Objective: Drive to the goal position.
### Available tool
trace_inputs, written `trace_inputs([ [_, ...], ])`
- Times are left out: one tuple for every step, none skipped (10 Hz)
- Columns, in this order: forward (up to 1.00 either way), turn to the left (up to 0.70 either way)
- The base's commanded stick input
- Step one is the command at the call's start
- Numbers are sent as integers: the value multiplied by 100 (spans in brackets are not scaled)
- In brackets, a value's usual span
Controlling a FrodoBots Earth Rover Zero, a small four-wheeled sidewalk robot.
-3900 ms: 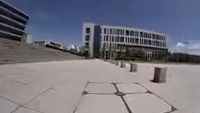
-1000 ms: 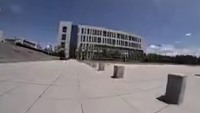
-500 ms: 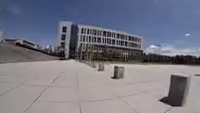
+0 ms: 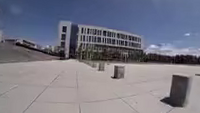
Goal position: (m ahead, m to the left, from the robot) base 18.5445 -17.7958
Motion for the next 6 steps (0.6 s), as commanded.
trace_inputs([
  [10, 0],
  [10, 0],
  [10, 0],
  [10, 0],
  [10, 0],
  [10, 0],
])
